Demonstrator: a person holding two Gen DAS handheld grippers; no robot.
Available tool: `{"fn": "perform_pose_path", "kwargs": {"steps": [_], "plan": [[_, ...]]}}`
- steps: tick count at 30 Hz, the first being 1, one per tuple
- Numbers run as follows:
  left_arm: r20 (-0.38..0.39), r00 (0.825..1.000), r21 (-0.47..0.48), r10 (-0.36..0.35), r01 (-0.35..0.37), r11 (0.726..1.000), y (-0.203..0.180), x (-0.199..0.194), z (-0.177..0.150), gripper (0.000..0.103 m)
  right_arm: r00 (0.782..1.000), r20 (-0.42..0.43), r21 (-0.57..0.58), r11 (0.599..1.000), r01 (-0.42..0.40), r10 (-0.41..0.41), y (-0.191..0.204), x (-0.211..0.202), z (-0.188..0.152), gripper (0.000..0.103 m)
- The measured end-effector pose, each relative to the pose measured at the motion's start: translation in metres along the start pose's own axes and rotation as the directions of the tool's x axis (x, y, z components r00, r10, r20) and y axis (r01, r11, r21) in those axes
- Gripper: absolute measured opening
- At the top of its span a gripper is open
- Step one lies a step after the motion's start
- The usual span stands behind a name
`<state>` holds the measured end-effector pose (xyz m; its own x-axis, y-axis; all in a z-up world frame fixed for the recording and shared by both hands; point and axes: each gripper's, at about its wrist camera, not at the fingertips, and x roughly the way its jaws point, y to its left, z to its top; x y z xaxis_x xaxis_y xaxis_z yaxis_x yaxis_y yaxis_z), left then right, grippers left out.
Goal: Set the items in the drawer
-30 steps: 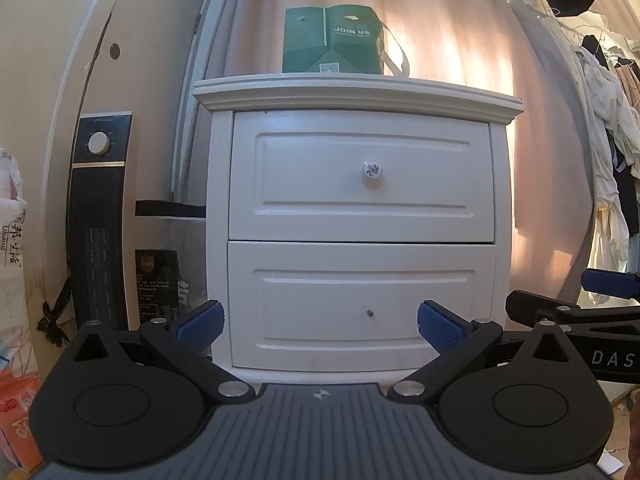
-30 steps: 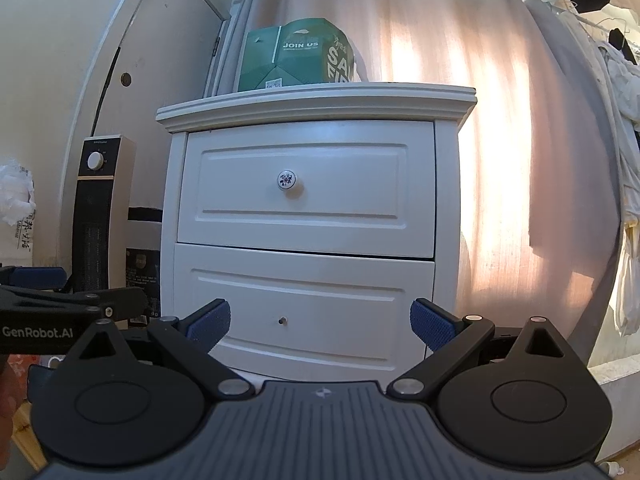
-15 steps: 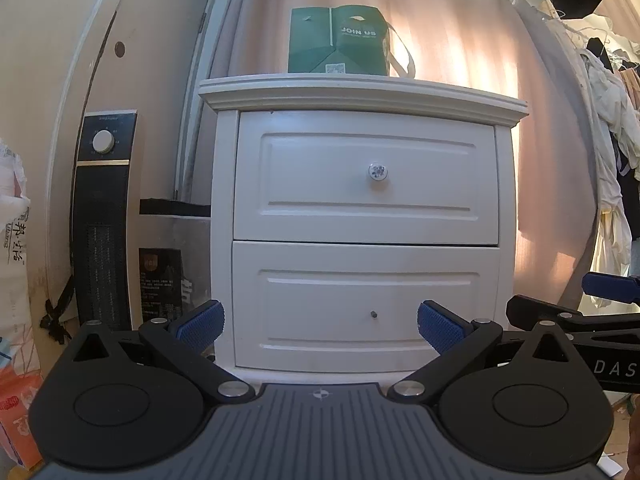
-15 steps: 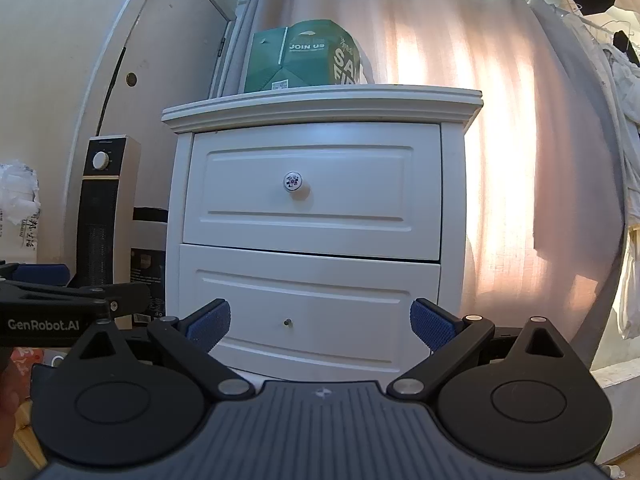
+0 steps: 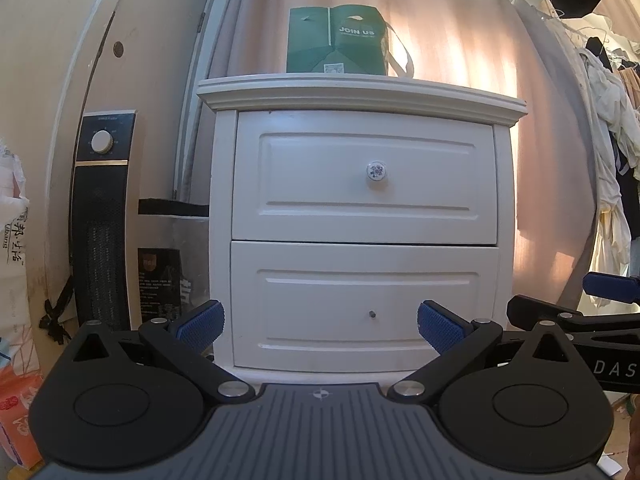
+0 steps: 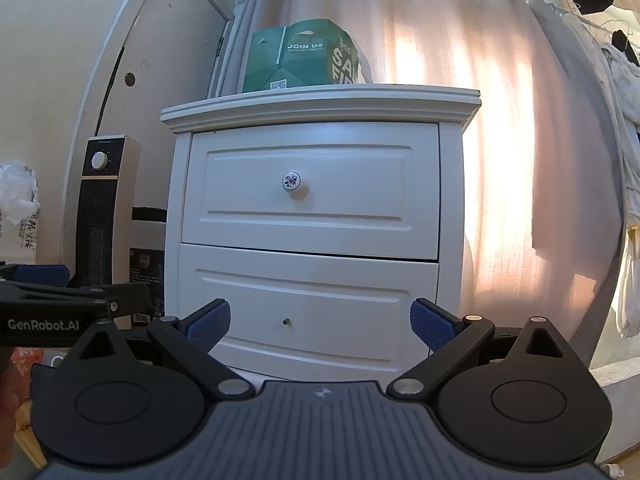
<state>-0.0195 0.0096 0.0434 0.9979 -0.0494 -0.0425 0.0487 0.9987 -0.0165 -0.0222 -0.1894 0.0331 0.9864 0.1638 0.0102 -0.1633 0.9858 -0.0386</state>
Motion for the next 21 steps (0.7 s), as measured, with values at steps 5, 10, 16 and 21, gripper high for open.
{"fn": "perform_pose_path", "kwargs": {"steps": [5, 10, 16, 21], "plan": [[-0.003, 1.0, -0.001, 0.002, -0.002, 1.0, -0.0023, 0.0024, 0.0, 0.103, 1.0, -0.002, -0.004, 1.0, 0.0, 0.0, -0.0009, 0.0007, -0.0002, 0.103], [-0.001, 1.0, -0.001, 0.003, -0.003, 1.0, -0.0047, 0.0023, -0.001, 0.103, 1.0, -0.007, 0.0, 1.0, -0.005, 0.005, -0.0029, 0.0015, -0.0016, 0.103], [-0.001, 1.0, -0.005, -0.002, 0.002, 1.0, -0.006, 0.0025, -0.0016, 0.103, 1.0, 0.002, 0.005, 1.0, -0.003, 0.003, -0.0049, 0.0003, -0.0027, 0.103], [-0.003, 1.0, -0.004, -0.001, 0.001, 1.0, -0.007, 0.0027, -0.0024, 0.103, 1.0, -0.002, 0.011, 1.0, -0.001, 0.001, -0.006, 0.0008, -0.0033, 0.103]]}}
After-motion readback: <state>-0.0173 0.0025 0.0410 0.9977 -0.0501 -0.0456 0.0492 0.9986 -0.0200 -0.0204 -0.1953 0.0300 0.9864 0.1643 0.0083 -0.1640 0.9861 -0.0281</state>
